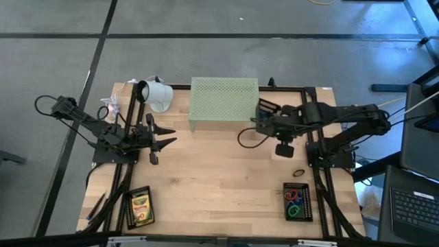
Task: Pick & Place Office Desk Supplies
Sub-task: Put the top right black bin on the shelf
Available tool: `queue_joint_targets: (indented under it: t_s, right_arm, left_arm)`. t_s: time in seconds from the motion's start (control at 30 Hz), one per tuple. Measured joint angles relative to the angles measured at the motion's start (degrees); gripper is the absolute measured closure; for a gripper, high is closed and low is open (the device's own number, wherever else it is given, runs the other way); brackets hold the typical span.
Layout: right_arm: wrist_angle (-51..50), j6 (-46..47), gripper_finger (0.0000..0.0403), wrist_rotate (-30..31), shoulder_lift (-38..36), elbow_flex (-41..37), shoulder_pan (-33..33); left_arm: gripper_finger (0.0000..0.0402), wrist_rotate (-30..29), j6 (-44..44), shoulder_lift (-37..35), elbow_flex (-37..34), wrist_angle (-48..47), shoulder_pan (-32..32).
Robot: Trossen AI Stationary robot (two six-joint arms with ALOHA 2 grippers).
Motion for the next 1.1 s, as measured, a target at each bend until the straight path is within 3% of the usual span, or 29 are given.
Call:
queue_joint_targets:
  t_s: [0.17, 0.47, 0.87, 1.1]
  right_arm:
    - [1.16, -8.17, 0.0382, 6.24, 1.6, 2.05, -1.08]
    - [0.86, -18.16, 0.0382, 10.3, 10.69, 4.3, -6.49]
    - [0.61, -20.06, 0.0382, 9.98, 16.56, 13.26, -13.72]
    - [0.47, -22.34, 0.0382, 10.84, 19.65, 14.13, -15.42]
  left_arm:
    - [0.0283, 0.0, 0.0, 0.01, 0.0, 0.0, 0.0]
    - [0.0283, 0.0, 0.0, 0.0, 0.0, -1.03, 0.01]
    - [0.0283, 0.0, 0.0, 0.0, 0.0, -1.89, 0.02]
    - [0.0284, 0.0, 0.0, 0.0, 0.0, -3.46, 0.0]
